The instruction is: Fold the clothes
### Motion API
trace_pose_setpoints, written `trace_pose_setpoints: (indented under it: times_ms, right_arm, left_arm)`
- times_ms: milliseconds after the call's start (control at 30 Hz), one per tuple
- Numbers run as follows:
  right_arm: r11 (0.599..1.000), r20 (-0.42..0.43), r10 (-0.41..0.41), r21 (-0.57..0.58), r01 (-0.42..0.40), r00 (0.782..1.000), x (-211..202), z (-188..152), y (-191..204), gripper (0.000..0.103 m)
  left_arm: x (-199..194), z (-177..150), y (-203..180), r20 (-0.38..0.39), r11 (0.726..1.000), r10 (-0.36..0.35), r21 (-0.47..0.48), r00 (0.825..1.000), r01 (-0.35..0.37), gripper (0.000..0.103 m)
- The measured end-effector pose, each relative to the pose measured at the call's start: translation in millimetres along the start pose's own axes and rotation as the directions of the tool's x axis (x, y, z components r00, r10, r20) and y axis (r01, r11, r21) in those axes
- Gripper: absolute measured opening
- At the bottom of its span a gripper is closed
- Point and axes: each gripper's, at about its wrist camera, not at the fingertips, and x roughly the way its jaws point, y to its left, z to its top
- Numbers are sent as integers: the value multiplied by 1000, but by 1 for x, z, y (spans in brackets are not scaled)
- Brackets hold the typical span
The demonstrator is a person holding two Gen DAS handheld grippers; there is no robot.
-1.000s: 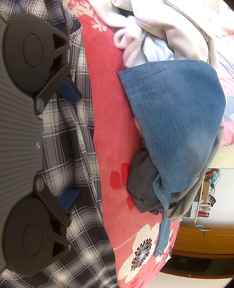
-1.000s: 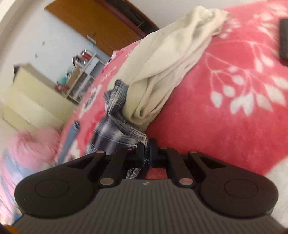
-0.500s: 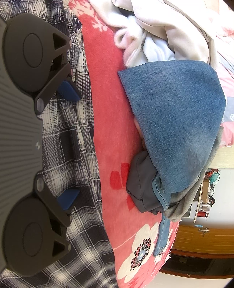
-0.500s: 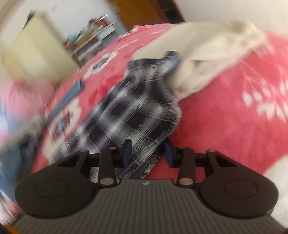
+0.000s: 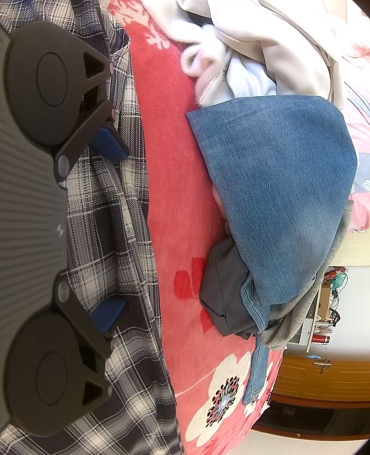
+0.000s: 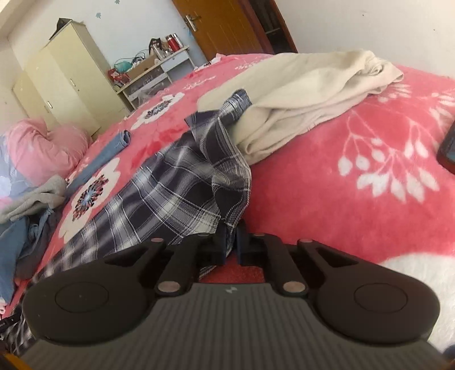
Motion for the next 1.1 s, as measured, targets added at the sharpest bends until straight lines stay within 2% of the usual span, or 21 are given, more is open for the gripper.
trace_pose_setpoints:
  times_ms: [33,167,267,333,400,467,500,533,600,700,733,767,800,867,967,1100]
  right_arm:
    - [1000,26,-19,-1,19,999,-8,0,1,14]
    - [995,147,-69,-67,79,987,-41,1,20,16]
    - [981,157,26,-195,5,987,-53,-6,50,16]
    - [943,115,113,-325,-70,987,-47,-16,80,16]
    - [875,19,198,-454,-168,980,-31,-32,106,16]
    - [804,-100,217,-546,-236,971,-12,-54,125,17]
    - [787,-142,206,-564,-250,968,-3,-62,128,18]
    - [792,-165,180,-560,-243,970,7,-67,127,18]
    - [836,-158,191,-491,-245,969,7,-57,117,18]
    - [924,-21,207,-324,-203,978,-15,-29,88,30]
    - [949,34,206,-252,-191,978,-22,-19,72,39]
    - [970,83,184,-179,-167,979,-25,-9,57,45]
    - [986,119,142,-108,-130,983,-24,0,42,46]
    - [997,147,78,5,-80,986,-17,13,17,48]
    - [986,129,46,150,-66,991,6,23,-10,52]
    - [980,57,66,184,-75,996,39,23,-15,55]
  left_arm:
    - [0,0,0,0,1000,0,0,1000,0,103]
    - [0,0,0,1,1000,2,2,1000,-2,103]
    - [0,0,0,1,1000,2,2,1000,-2,103]
    - [0,0,0,2,1000,3,2,1000,-3,103]
    - [0,-1,0,2,1000,2,1,1000,-2,103]
    - [0,0,0,1,1000,2,1,1000,-2,103]
    - [0,0,0,1,1000,2,1,1000,-2,103]
    - [0,0,0,1,1000,1,1,1000,-1,103]
    - [0,0,0,1,1000,0,0,1000,0,103]
    - [-1,0,0,2,1000,0,1,1000,0,103]
    - [-1,0,0,2,1000,0,1,1000,0,103]
    - [-1,0,0,2,1000,0,1,1000,0,103]
    - [-1,0,0,3,1000,-1,0,1000,1,103]
    - [0,0,0,3,1000,-1,1,1000,1,103]
    - [0,0,0,3,1000,-1,0,1000,1,103]
    - [0,-1,0,3,1000,-1,1,1000,1,103]
